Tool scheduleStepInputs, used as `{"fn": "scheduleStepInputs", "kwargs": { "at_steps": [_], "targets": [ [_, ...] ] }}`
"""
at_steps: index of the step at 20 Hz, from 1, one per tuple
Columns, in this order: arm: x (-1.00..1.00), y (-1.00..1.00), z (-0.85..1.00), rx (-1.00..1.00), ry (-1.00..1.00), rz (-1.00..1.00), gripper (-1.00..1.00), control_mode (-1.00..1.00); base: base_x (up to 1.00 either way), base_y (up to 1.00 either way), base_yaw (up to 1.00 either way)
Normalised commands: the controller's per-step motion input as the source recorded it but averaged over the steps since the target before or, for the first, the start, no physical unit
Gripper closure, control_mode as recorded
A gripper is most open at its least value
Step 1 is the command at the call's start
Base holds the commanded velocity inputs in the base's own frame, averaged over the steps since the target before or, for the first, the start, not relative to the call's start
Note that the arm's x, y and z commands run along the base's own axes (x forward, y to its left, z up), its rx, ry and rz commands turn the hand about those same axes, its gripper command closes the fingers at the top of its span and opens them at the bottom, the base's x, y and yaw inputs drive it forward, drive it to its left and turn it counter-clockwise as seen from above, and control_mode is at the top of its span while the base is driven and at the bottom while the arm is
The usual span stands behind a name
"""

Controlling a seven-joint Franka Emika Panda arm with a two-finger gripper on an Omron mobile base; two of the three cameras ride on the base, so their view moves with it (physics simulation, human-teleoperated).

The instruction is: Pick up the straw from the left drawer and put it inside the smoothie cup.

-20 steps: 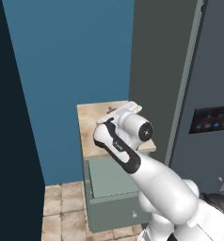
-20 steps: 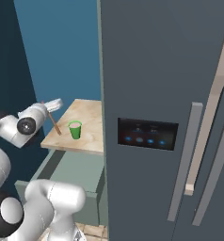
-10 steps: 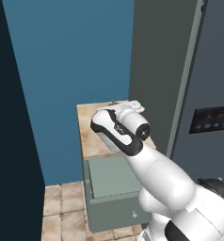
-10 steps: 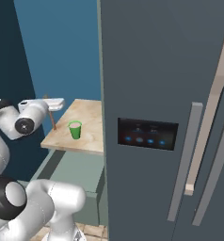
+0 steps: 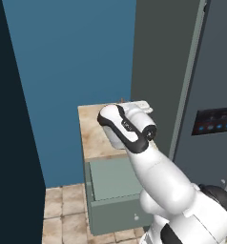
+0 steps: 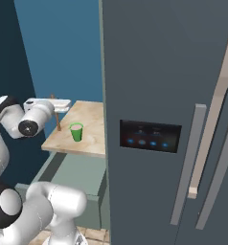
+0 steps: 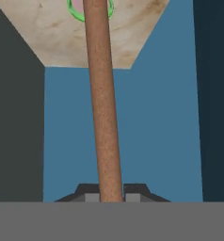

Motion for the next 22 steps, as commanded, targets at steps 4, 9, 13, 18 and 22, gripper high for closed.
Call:
{"fn": "scheduleStepInputs", "kwargs": {
  "at_steps": [4, 9, 13, 18, 22],
  "targets": [
    [0.02, -0.30, 0.01, 0.03, 0.00, 0.00, 1.00, -1.00, 0.00, 0.00, 0.00],
    [0.18, -0.06, 0.01, 0.04, 0.00, 0.00, 1.00, -1.00, 0.00, 0.00, 0.00],
    [0.33, 0.00, 0.00, 0.02, 0.00, 0.00, 1.00, -1.00, 0.00, 0.00, 0.00],
    [0.27, 0.00, 0.00, 0.00, 0.01, 0.00, 1.00, -1.00, 0.00, 0.00, 0.00],
    [0.01, 0.00, -0.04, 0.00, 0.00, 0.00, 1.00, -1.00, 0.00, 0.00, 0.00]
  ]
}}
